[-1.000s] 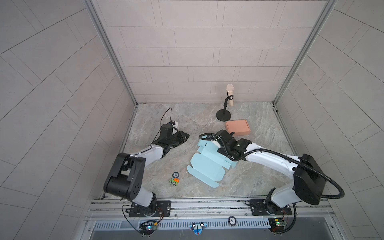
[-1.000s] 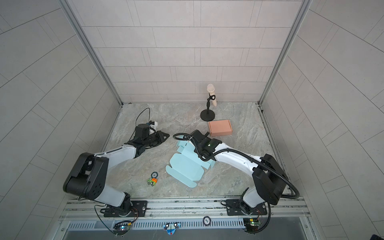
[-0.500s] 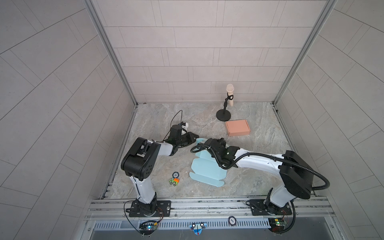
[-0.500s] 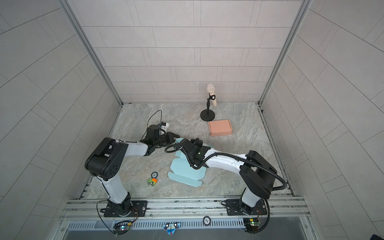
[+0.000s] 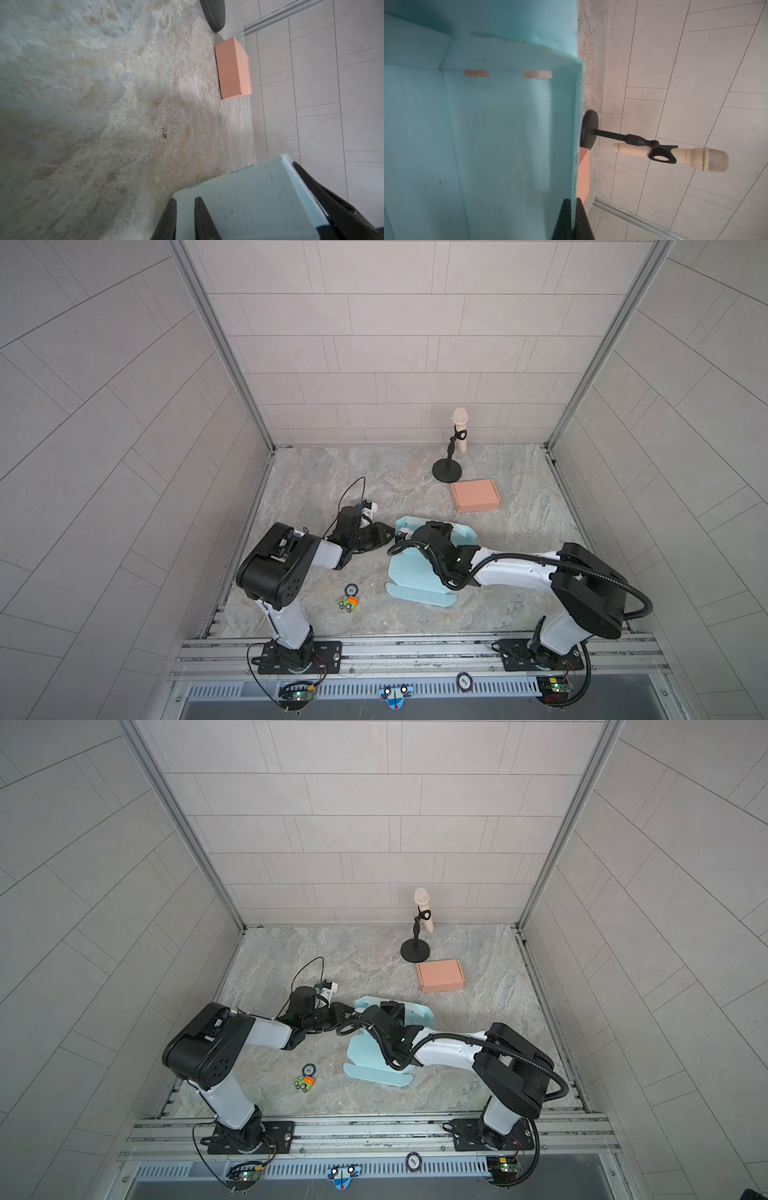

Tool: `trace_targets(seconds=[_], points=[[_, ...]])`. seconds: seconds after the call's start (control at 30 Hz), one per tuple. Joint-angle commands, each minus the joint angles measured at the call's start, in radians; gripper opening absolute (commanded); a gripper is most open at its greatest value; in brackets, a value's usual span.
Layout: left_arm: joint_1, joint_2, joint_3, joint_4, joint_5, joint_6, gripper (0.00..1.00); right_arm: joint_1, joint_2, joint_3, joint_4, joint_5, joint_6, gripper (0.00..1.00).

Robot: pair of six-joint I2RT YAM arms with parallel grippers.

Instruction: Fold the paper box

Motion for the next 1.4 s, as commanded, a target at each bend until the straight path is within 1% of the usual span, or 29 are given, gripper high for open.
trace_targets(seconds=[0.0,0.17,0.33,0.5,0.63,0.67,0.7,0.83,0.97,1.17,1.27,1.3,1.37], points=[[-0.012,-0.036,-0.044,0.082,-0.008,0.035,0.22,0.024,-0.045,-0.032,0.078,0.025,-0.079,0.0],[-0.013,-0.041,-0.096,0.153,-0.009,0.038,0.23,0.045,-0.09,-0.055,0.059,0.023,-0.111,0.0],[-0.035,-0.092,-0.165,0.174,-0.043,0.074,0.24,0.059,-0.112,-0.081,0.054,0.023,-0.124,0.0],[-0.102,-0.131,-0.21,0.182,-0.084,0.13,0.33,0.071,-0.098,-0.069,0.028,0.028,-0.122,0.0],[-0.108,-0.133,-0.214,0.2,-0.103,0.154,0.38,0.08,-0.086,-0.07,0.02,0.028,-0.117,0.0],[-0.136,-0.132,-0.213,0.203,-0.103,0.158,0.39,0.083,-0.083,-0.071,0.02,0.03,-0.116,0.0],[-0.144,-0.132,-0.215,0.213,-0.104,0.159,0.41,0.086,-0.08,-0.071,0.02,0.035,-0.116,0.0],[-0.17,-0.162,-0.228,0.205,-0.117,0.2,0.43,0.1,-0.066,-0.078,0.02,0.044,-0.125,0.0],[-0.175,-0.197,-0.243,0.181,-0.143,0.236,0.44,0.11,-0.061,-0.084,0.02,0.053,-0.126,0.0],[-0.185,-0.192,-0.217,0.145,-0.225,0.28,0.45,0.122,-0.067,-0.084,-0.004,0.058,-0.117,0.0],[-0.202,-0.2,-0.203,0.126,-0.294,0.311,0.46,0.131,-0.065,-0.084,-0.016,0.058,-0.102,0.0],[-0.21,-0.201,-0.198,0.119,-0.309,0.321,0.47,0.132,-0.063,-0.08,-0.022,0.058,-0.095,0.0],[-0.231,-0.202,-0.188,0.115,-0.331,0.343,0.52,0.139,-0.057,-0.07,-0.041,0.055,-0.074,0.0]])
